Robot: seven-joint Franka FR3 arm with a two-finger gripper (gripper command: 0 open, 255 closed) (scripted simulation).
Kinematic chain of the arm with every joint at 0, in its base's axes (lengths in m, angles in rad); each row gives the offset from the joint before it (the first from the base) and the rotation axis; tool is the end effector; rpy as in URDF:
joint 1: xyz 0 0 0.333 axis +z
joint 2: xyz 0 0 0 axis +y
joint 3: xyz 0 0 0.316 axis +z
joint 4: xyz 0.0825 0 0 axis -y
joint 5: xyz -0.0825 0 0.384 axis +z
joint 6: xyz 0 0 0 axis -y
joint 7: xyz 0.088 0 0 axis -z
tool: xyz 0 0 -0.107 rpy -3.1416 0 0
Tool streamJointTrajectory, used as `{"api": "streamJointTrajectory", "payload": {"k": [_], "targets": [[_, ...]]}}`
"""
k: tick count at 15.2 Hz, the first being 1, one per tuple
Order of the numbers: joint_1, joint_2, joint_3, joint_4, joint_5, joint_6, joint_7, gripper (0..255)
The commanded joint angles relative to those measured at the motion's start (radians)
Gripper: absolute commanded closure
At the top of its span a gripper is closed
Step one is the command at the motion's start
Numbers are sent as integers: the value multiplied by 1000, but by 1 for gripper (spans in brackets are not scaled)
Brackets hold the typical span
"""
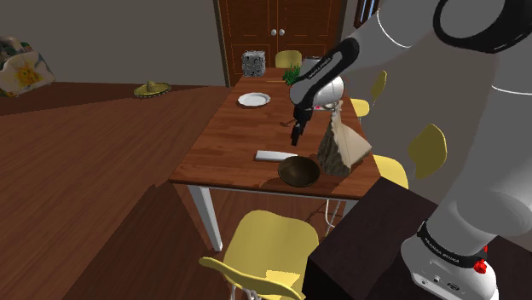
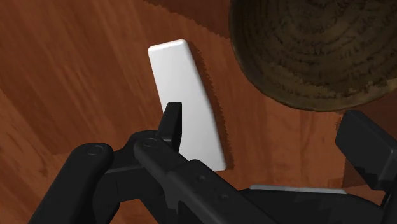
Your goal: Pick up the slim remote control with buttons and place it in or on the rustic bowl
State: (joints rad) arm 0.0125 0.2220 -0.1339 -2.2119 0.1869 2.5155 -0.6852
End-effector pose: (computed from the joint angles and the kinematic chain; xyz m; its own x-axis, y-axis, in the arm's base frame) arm 0.5545 -0.0688 0.2865 0.9066 0.4049 0.1192 0.4101 -0.9118 -0.0216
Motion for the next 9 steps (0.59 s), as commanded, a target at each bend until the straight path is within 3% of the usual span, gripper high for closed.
{"api": "streamJointTrajectory", "payload": {"k": [1,9], "targets": [[-15,85,13,59,31,26,-55,0],[-77,404,78,349,79,60,-198,0]]}}
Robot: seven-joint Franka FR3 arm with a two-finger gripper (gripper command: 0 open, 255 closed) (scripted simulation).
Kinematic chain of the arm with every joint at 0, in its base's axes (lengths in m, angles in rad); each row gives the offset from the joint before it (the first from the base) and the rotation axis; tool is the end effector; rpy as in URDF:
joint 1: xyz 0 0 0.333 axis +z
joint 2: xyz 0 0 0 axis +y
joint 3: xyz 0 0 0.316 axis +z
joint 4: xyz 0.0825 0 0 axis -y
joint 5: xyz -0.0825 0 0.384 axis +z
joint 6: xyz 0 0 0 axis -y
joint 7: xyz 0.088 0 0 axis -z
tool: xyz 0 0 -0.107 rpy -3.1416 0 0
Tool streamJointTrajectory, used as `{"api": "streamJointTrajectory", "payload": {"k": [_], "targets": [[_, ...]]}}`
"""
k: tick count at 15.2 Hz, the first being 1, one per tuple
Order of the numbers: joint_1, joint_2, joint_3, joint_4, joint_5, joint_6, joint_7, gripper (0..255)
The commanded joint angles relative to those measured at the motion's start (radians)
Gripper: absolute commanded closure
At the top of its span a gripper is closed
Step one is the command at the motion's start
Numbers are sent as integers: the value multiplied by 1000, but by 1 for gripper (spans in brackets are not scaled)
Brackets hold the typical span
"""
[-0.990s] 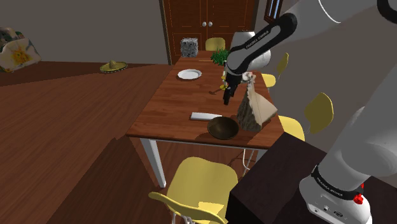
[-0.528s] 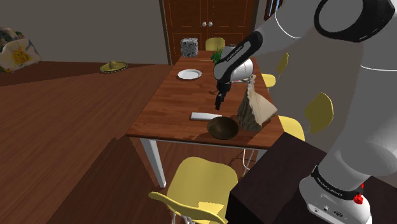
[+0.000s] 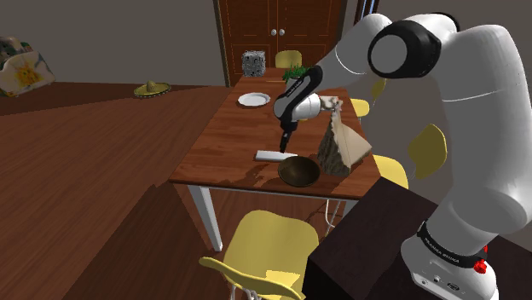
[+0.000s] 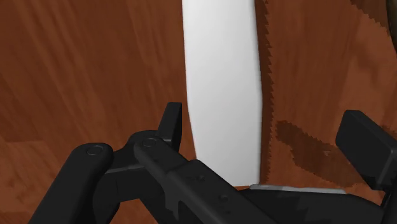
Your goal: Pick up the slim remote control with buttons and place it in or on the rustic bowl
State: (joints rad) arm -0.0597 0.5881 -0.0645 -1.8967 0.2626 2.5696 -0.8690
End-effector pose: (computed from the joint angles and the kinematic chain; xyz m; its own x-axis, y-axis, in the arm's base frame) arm 0.6351 -0.0814 0.1978 0.8485 0.5094 0.1437 0.5174 -0.8555 -0.0222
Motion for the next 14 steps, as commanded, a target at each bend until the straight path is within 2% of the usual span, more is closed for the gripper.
{"api": "streamJointTrajectory", "payload": {"k": [1,3,10,14], "targets": [[-11,78,16,76,4,4,-27,0],[-19,134,24,138,2,0,-43,0],[-20,227,36,186,10,46,-47,0],[-20,227,36,186,10,46,-47,0]]}}
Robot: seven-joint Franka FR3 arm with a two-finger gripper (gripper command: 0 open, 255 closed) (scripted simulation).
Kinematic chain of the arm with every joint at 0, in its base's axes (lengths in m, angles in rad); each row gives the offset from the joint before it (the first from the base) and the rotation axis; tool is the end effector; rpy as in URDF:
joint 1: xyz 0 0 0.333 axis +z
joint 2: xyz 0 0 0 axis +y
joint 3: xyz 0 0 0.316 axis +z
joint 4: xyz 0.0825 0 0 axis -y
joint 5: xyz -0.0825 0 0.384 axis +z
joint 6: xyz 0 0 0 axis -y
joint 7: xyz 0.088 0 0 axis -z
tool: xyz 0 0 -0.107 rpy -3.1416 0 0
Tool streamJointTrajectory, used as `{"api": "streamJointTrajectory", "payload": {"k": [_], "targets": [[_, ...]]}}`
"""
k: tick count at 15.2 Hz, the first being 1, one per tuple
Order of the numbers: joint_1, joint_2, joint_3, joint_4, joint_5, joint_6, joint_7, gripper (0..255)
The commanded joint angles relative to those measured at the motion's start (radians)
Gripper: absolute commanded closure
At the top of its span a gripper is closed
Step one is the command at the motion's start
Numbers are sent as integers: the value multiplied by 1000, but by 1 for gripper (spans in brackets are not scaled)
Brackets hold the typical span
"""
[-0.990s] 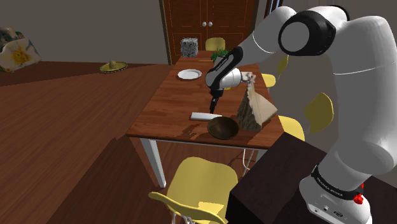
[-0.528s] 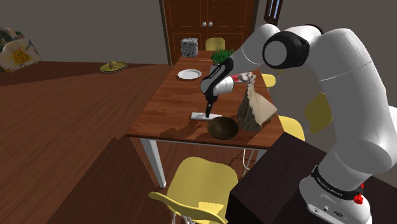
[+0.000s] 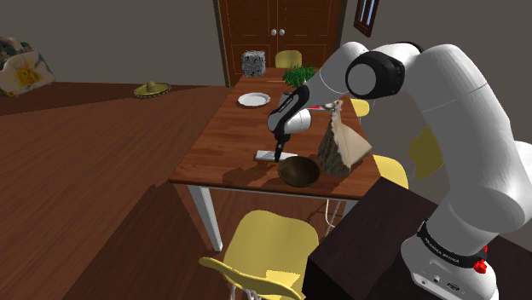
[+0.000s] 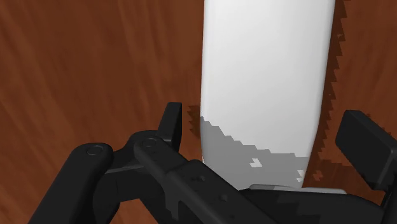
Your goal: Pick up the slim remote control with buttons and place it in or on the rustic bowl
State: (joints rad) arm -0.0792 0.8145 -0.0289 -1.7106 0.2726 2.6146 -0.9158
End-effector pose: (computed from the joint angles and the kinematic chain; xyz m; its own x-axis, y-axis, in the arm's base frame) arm 0.6681 -0.0768 0.1254 0.8231 0.5467 0.1537 0.5560 -0.8309 -0.0222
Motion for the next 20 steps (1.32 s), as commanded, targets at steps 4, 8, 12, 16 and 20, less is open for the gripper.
{"api": "streamJointTrajectory", "payload": {"k": [4,8,12,16,20], "targets": [[0,1,0,0,0,1,0,0],[0,1,0,0,0,1,0,255],[0,1,0,0,0,1,0,255],[2,-22,-3,-9,-2,-13,3,255],[7,-67,-10,-25,-8,-41,11,255]]}}
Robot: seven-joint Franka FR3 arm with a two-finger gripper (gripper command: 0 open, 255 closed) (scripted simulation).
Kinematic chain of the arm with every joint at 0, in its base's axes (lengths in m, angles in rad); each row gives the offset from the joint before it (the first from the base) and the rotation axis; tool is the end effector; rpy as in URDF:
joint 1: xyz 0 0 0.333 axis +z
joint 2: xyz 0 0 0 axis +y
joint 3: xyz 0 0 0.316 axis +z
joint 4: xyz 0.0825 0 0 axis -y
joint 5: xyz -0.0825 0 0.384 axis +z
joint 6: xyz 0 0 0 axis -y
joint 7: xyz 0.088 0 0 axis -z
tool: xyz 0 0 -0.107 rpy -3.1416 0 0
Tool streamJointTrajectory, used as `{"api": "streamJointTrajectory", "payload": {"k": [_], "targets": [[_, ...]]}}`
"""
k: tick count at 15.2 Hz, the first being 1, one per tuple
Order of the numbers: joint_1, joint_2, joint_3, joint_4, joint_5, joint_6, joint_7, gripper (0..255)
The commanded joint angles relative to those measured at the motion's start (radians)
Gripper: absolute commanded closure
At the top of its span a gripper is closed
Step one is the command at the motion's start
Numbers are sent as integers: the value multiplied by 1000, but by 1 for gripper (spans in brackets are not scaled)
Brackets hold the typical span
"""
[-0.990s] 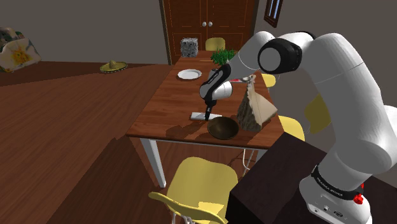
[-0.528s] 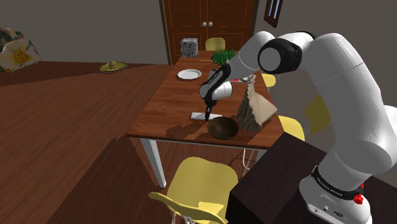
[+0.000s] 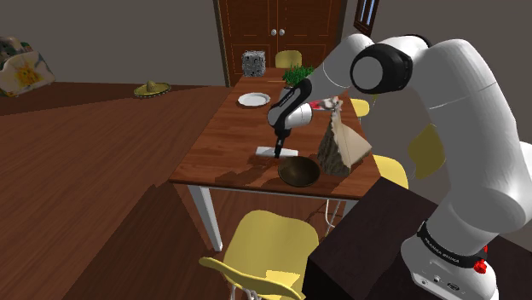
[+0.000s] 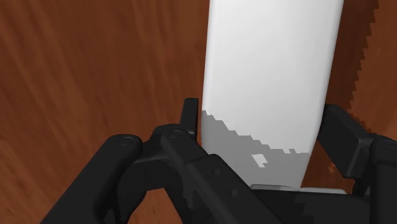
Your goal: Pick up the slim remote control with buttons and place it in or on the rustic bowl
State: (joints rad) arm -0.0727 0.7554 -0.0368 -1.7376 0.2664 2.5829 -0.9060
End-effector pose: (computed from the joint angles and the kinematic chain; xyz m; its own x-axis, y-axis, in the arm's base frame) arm 0.6670 -0.0759 0.1517 0.8231 0.5466 0.1539 0.5559 -0.8310 -0.0220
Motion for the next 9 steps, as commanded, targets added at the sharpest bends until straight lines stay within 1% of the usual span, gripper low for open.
{"api": "streamJointTrajectory", "payload": {"k": [1,9], "targets": [[1,-18,-4,-1,-3,-17,3,255],[10,-101,-17,-20,-17,-81,20,255]]}}
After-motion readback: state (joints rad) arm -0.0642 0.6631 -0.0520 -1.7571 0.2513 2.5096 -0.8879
